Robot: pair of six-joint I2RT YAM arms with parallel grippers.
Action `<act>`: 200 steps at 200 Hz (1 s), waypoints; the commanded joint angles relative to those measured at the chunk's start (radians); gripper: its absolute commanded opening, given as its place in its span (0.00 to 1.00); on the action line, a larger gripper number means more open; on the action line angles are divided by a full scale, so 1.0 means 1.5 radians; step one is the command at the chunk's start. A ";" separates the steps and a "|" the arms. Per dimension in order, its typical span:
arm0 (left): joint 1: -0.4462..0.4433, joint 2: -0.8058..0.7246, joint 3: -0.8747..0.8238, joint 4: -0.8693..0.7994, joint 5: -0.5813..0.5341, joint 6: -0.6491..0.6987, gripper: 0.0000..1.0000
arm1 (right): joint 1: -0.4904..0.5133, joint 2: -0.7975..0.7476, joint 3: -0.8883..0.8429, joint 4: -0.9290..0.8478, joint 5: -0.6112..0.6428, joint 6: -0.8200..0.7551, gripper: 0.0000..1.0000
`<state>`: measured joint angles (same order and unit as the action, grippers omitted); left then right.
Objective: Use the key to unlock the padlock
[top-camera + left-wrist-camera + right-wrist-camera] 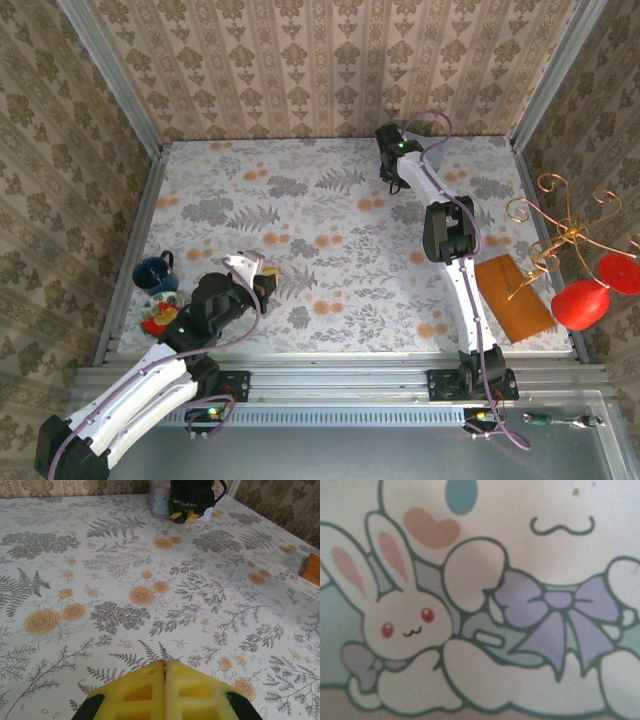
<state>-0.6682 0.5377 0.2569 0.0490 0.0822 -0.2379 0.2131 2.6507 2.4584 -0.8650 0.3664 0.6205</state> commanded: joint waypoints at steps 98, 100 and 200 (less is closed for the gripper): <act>-0.006 0.006 0.001 0.011 -0.011 0.019 0.03 | 0.089 -0.152 -0.237 0.095 -0.032 -0.059 0.24; -0.006 0.006 0.001 0.011 -0.012 0.019 0.03 | 0.092 -0.157 -0.243 0.098 -0.033 -0.060 0.24; -0.006 -0.037 -0.009 -0.014 -0.069 0.028 0.03 | 0.286 -0.386 -0.596 0.215 -0.029 -0.070 0.26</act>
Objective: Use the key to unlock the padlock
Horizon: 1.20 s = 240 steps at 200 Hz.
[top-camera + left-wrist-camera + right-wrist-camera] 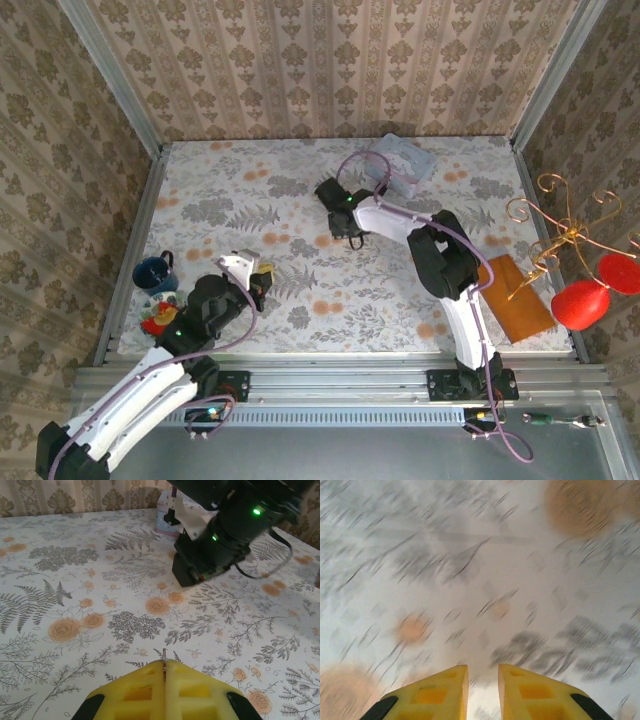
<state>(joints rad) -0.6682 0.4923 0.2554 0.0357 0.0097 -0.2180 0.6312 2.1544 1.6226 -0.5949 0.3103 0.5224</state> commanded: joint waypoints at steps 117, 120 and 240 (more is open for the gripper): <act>-0.005 -0.002 -0.010 0.002 -0.016 0.019 0.04 | -0.174 0.085 0.207 -0.042 -0.009 0.081 0.57; -0.005 -0.003 -0.010 0.002 -0.017 0.019 0.04 | -0.176 0.092 0.217 -0.046 -0.011 0.083 0.57; -0.006 -0.002 -0.010 0.007 -0.007 0.016 0.05 | -0.209 0.250 0.440 -0.196 0.043 0.150 0.62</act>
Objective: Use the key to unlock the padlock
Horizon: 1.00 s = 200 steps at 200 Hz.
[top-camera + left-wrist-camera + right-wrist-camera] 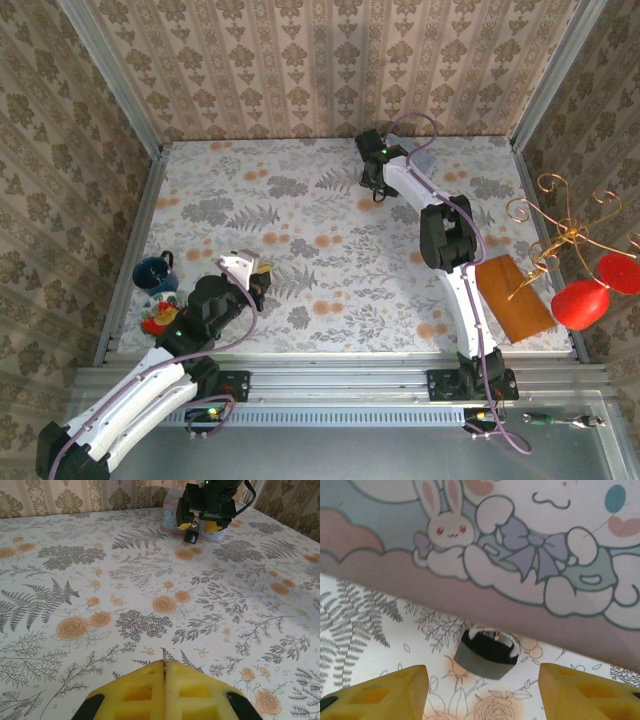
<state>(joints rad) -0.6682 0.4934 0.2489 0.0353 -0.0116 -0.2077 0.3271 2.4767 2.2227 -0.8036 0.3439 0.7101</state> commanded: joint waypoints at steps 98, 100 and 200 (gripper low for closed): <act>-0.005 -0.003 -0.007 0.013 0.015 0.008 0.05 | -0.020 0.106 0.126 -0.069 -0.011 0.042 0.40; -0.005 -0.002 -0.007 0.013 0.016 0.008 0.05 | -0.020 0.107 0.126 -0.069 -0.011 0.042 0.39; -0.006 -0.002 -0.006 0.007 -0.003 0.015 0.05 | 0.093 -0.112 -0.230 0.100 -0.066 -0.070 0.22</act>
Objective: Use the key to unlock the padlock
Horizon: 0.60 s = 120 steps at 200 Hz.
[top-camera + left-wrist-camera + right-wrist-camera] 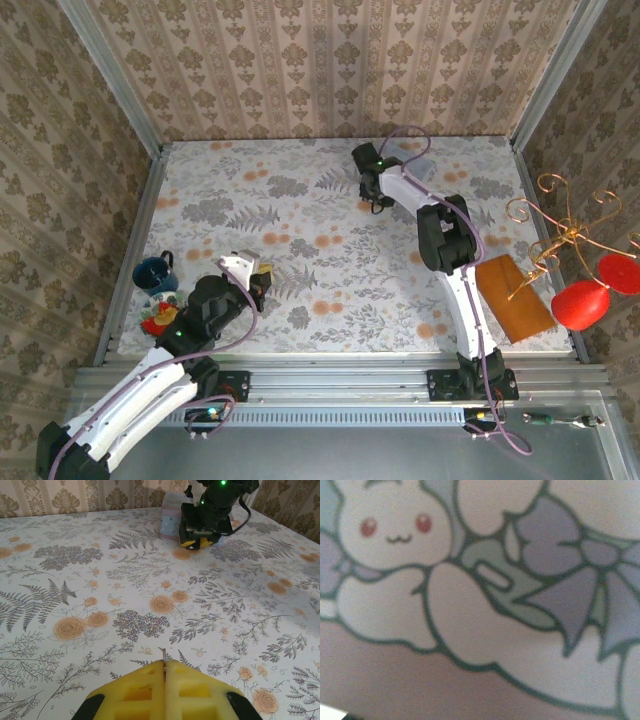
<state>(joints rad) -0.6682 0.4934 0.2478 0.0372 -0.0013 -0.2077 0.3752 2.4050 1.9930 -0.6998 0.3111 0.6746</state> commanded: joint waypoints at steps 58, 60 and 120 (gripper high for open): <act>-0.006 0.000 -0.007 0.002 -0.033 0.023 0.05 | 0.221 -0.233 -0.344 0.140 -0.106 -0.060 0.22; -0.006 0.000 -0.007 0.002 -0.034 0.024 0.05 | 0.227 -0.238 -0.354 0.145 -0.110 -0.061 0.22; -0.006 0.003 -0.012 0.005 -0.035 0.023 0.04 | 0.325 -0.332 -0.552 0.226 -0.150 -0.084 0.22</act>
<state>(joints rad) -0.6682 0.4953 0.2401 0.0353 -0.0498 -0.1879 0.8616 1.9499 1.2533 -0.3962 0.1349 0.5663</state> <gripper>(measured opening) 0.052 0.315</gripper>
